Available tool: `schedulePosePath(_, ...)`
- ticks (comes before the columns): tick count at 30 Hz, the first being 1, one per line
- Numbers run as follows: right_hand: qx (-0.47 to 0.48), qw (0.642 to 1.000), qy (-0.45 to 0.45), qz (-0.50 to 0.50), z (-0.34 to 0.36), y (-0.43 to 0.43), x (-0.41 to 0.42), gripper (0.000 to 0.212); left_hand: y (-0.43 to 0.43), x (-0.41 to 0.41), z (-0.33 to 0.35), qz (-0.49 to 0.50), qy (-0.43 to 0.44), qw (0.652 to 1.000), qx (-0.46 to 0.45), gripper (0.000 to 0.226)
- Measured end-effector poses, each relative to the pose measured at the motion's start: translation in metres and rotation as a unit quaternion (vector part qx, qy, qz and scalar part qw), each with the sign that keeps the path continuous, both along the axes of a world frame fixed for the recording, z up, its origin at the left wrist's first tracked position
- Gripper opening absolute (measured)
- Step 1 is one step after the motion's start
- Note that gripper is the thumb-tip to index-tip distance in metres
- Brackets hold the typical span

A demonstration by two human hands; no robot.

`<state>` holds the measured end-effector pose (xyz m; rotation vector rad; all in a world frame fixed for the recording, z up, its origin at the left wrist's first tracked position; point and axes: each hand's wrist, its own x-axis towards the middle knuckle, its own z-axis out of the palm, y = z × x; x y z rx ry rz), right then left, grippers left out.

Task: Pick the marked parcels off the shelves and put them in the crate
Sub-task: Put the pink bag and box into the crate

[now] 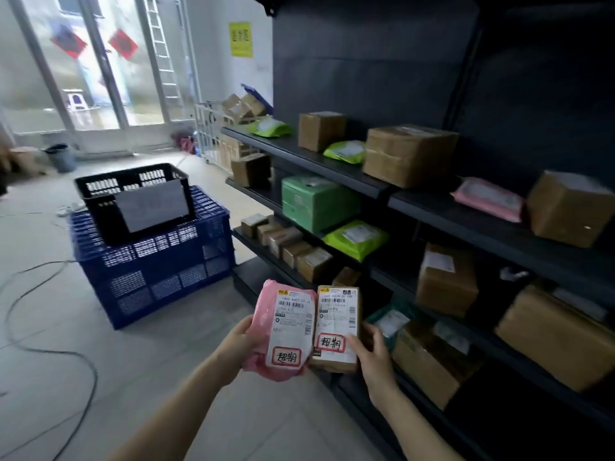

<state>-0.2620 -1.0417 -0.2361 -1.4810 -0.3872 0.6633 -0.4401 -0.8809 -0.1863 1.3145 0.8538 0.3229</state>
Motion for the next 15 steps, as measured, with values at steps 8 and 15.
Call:
schedulePosePath(8,0.007,0.998,-0.013,0.061,0.023,0.145,-0.075,0.035,0.106,-0.106,0.02,0.075,-0.047,0.996,0.001,0.058)
schedulePosePath(15,0.012,0.991,-0.014,0.131,0.027,0.245,-0.111,0.029,0.184,-0.161,0.008,0.149,-0.058,0.987,-0.021,0.039)
